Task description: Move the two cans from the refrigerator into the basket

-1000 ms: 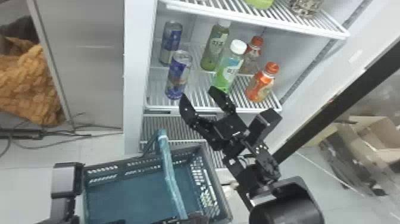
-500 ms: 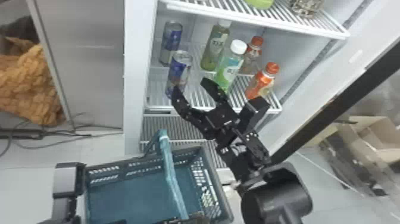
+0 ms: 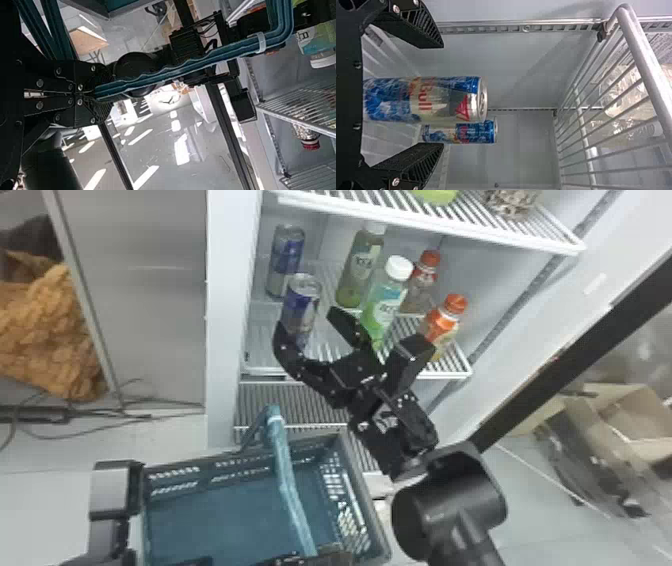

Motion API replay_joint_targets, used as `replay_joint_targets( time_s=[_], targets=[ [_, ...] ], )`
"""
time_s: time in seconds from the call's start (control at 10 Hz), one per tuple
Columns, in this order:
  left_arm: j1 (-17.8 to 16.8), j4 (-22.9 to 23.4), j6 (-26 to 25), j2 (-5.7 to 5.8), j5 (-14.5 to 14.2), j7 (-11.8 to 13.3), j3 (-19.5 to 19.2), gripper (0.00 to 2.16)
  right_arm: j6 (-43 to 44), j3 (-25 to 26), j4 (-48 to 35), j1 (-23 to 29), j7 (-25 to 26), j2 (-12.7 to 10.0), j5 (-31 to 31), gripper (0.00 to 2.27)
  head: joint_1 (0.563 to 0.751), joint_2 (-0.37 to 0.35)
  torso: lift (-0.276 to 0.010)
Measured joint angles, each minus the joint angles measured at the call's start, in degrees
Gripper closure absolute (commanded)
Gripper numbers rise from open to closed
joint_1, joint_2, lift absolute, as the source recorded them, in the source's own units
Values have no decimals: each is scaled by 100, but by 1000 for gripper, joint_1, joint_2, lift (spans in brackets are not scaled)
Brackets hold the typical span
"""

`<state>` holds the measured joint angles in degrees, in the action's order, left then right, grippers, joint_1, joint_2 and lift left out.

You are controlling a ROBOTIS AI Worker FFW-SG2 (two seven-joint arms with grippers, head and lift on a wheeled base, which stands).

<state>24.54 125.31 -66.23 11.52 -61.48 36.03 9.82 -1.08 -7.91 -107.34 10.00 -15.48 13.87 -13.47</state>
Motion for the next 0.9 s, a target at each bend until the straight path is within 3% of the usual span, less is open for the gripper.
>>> replay_joint_targets(
  time_s=[0.3, 0.4, 0.5, 0.6, 0.9],
  targets=[
    [-33, -8, 14, 16, 47, 0, 31, 1219, 10, -85, 197, -189, 108, 18, 51, 237, 695, -314, -276],
    [-37, -8, 14, 20, 47, 0, 36, 1219, 10, -88, 286, -233, 157, 19, 56, 444, 695, -317, -276],
    [-53, -8, 14, 33, 47, 0, 54, 1219, 10, -89, 400, -294, 177, 20, 47, 892, 695, -320, -276],
    [-77, -9, 14, 43, 53, 0, 72, 1219, 10, -89, 479, -344, 177, 20, 25, 1059, 695, -323, -276],
    [-92, -36, 40, 44, 26, 0, 81, 1219, 54, -89, 485, -368, 169, 40, -85, 1059, 695, -323, -276]
  ],
)
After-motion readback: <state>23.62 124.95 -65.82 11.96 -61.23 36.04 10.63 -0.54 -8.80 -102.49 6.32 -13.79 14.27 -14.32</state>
